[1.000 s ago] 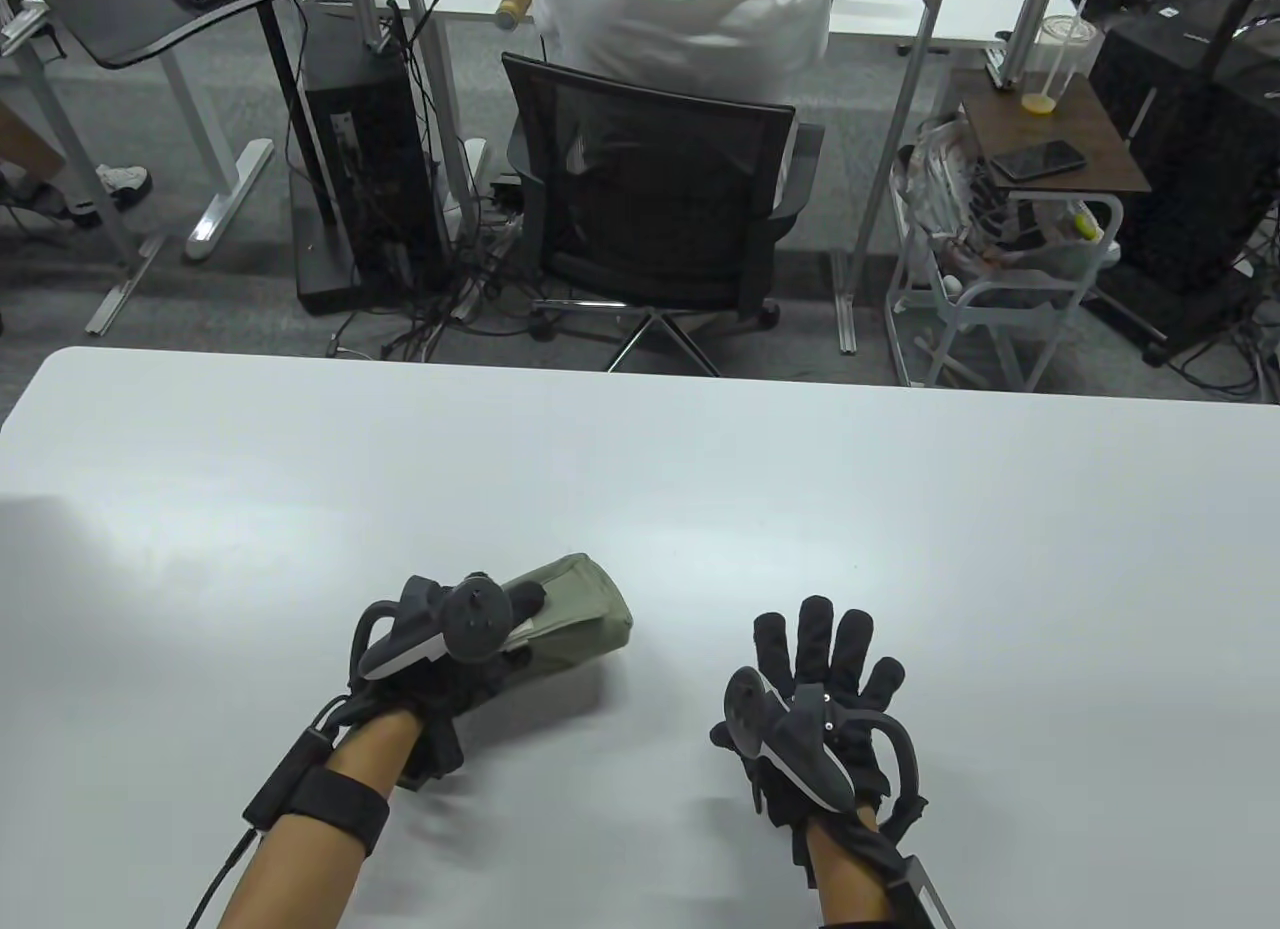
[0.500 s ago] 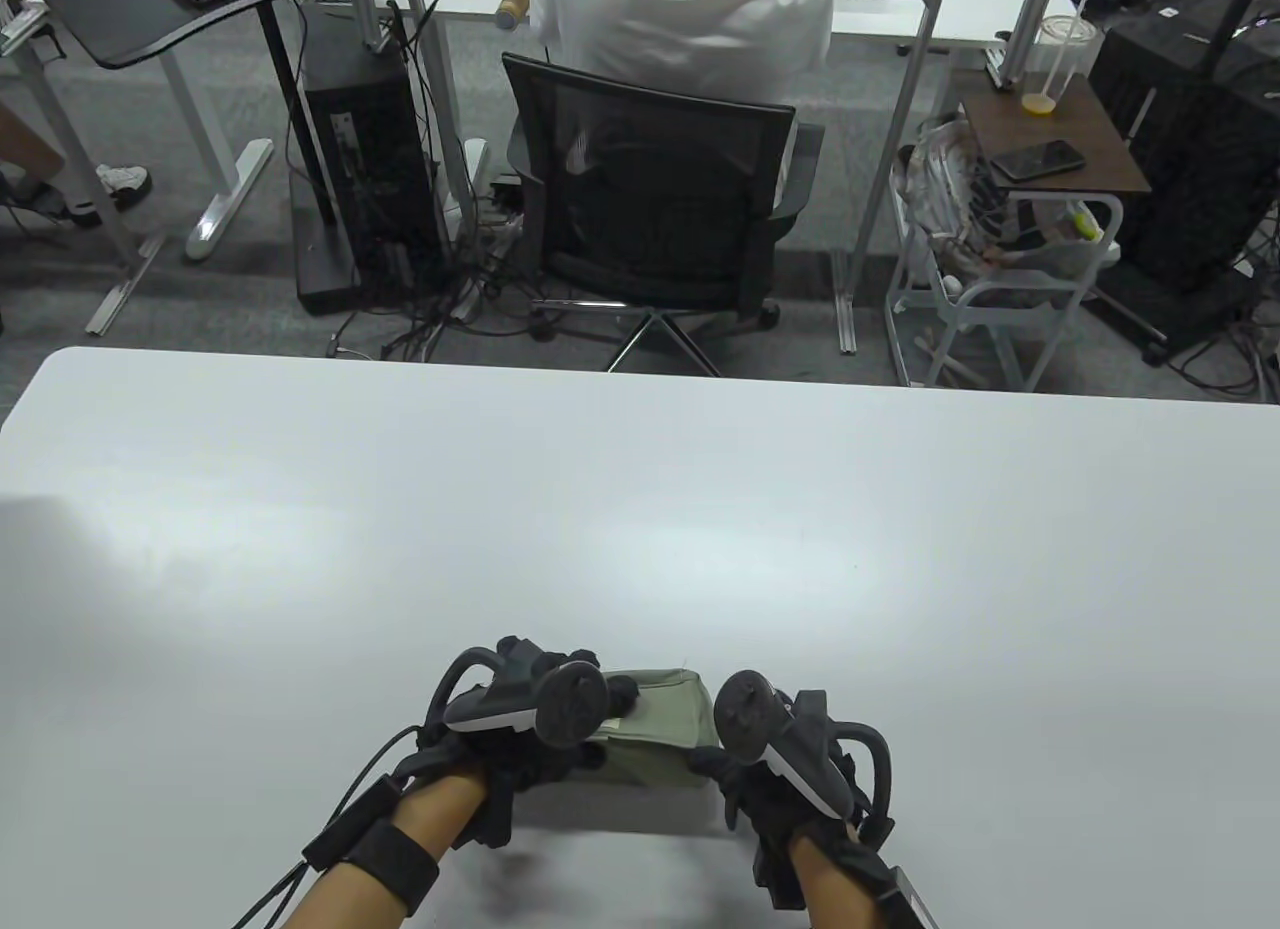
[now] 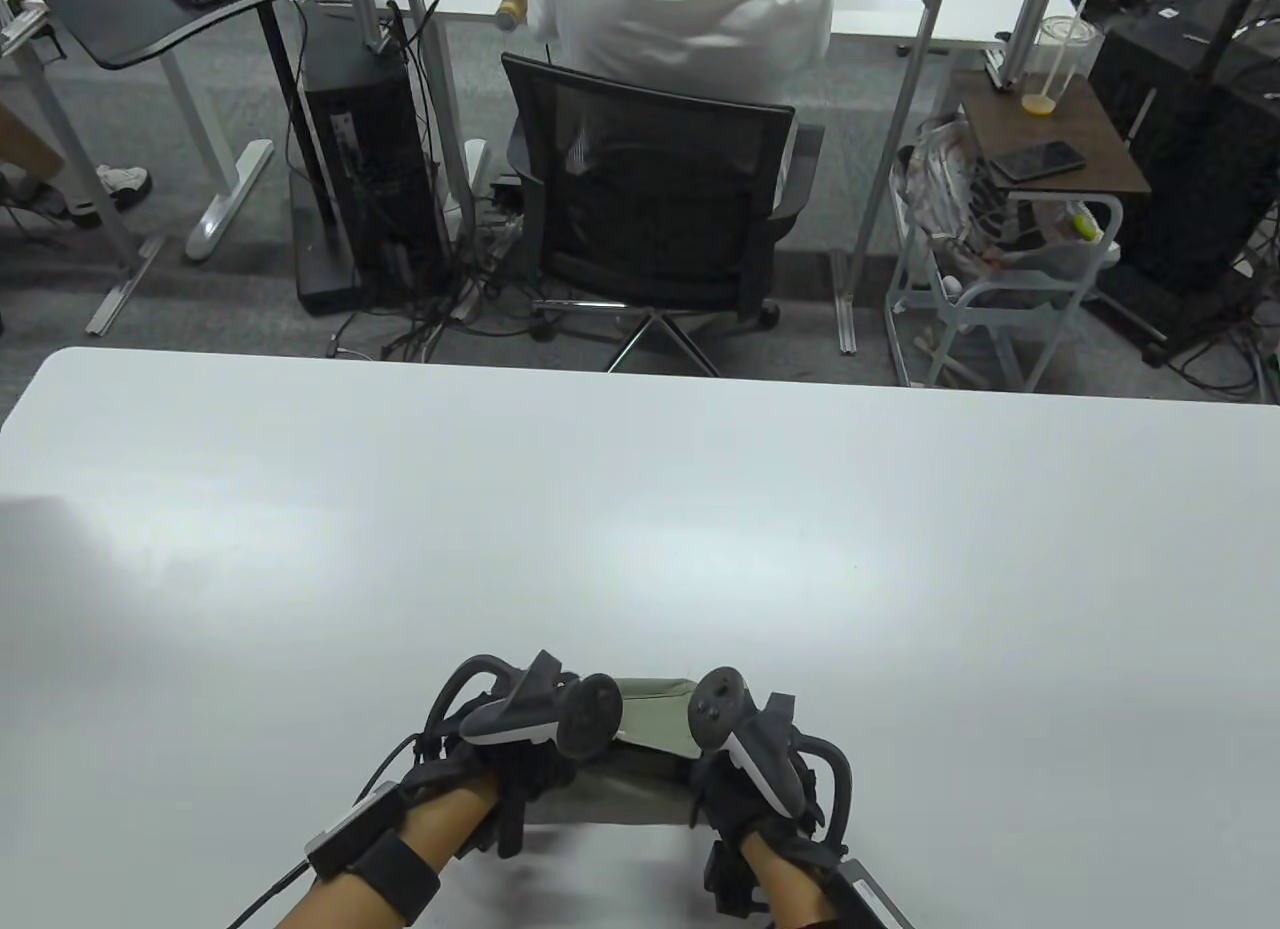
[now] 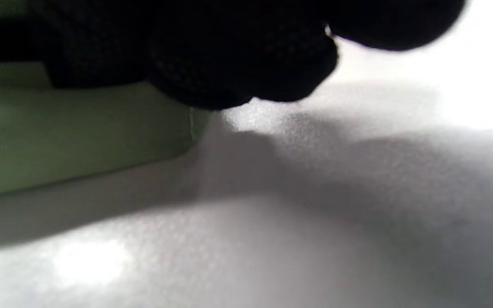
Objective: Twist to extend twist pen refills
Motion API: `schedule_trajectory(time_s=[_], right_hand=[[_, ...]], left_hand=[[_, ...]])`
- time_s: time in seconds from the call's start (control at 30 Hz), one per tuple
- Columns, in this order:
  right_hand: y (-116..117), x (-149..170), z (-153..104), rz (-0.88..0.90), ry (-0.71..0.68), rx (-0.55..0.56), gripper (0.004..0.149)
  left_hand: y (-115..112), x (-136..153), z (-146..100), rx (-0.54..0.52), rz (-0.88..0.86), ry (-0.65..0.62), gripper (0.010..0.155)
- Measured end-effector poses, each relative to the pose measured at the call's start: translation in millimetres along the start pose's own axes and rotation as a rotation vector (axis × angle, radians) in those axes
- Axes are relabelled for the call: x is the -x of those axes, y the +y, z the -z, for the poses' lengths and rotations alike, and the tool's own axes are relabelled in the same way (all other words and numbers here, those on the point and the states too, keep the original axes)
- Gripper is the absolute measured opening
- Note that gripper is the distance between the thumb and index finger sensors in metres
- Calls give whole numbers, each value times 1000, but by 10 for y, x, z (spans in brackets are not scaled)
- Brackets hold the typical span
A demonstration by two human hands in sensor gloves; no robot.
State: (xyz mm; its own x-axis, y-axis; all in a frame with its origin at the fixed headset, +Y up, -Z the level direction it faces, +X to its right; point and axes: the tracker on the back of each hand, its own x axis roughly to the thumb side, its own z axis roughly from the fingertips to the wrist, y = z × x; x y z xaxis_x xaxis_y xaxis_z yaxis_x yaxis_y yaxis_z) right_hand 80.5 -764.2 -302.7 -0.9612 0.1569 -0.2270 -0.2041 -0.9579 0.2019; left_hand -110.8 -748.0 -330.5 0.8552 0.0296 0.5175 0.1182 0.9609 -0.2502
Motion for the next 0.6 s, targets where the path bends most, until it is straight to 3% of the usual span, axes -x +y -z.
schedule_trajectory(time_s=[0.13, 0.37, 0.47, 0.6], right_hand=[[25, -11, -10, -7, 1, 0, 42], [59, 22, 8, 31, -16, -40, 42], [69, 8, -14, 6, -40, -23, 42], [77, -27, -72, -54, -77, 51, 42]], left_hand=[[-11, 85, 107, -94, 31, -25, 45], [110, 394, 366, 44, -206, 32, 42], [272, 562, 394, -42, -323, 97, 45], [632, 379, 426, -195, 36, 87, 47]])
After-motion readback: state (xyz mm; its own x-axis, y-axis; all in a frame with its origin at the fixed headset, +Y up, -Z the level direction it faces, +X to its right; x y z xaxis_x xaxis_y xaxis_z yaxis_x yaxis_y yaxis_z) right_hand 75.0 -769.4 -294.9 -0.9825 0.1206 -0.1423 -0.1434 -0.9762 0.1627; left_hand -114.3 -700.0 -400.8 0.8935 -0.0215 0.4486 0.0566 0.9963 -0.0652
